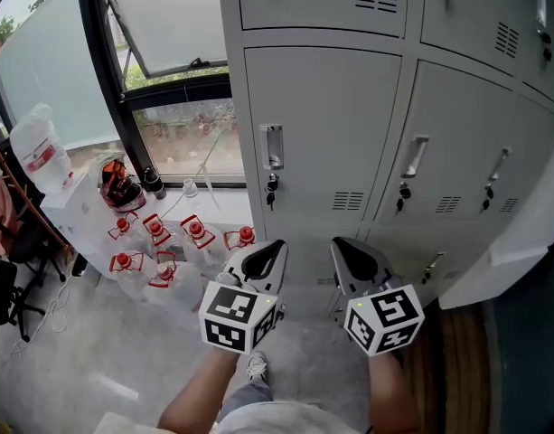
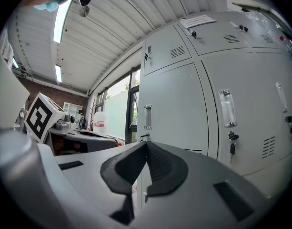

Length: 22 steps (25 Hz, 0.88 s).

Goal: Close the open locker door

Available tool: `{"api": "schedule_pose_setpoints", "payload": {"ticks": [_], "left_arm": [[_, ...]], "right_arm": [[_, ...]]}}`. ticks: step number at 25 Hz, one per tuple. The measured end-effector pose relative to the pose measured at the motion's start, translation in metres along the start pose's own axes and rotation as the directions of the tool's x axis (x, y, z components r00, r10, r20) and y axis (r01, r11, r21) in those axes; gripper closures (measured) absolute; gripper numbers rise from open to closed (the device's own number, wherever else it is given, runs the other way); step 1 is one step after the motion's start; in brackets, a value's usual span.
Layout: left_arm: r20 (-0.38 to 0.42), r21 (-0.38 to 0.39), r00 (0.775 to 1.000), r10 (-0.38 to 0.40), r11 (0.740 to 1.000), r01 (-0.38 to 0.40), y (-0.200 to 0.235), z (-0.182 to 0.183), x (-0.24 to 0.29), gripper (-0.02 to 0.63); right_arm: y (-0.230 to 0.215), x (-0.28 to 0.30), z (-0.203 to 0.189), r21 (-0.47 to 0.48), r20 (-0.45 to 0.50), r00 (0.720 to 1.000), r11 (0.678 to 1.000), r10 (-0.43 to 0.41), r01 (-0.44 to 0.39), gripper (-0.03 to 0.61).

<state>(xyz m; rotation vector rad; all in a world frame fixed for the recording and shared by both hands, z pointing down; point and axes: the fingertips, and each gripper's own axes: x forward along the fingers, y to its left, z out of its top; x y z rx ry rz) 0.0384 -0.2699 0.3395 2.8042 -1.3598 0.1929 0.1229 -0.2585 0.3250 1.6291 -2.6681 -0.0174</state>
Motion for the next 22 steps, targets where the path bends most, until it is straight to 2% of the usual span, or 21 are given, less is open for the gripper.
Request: {"api": "schedule_pose_setpoints", "payload": {"ticks": [12,22], "left_arm": [[0.019,0.000,1.000,-0.025,1.000,0.025,-0.031,0.002,0.000,0.607],[0.020,-0.012,0.999,-0.044,0.999,0.045,-0.037,0.001,0.003,0.607]], "right_arm": [[-0.008,-0.028,-0.004,-0.020,-0.014,1.000,1.000,-0.018,0.018,0.572],[-0.011,-0.030,-0.005,-0.029,-0.023,0.999,0.999,-0.026,0.025,0.572]]}}
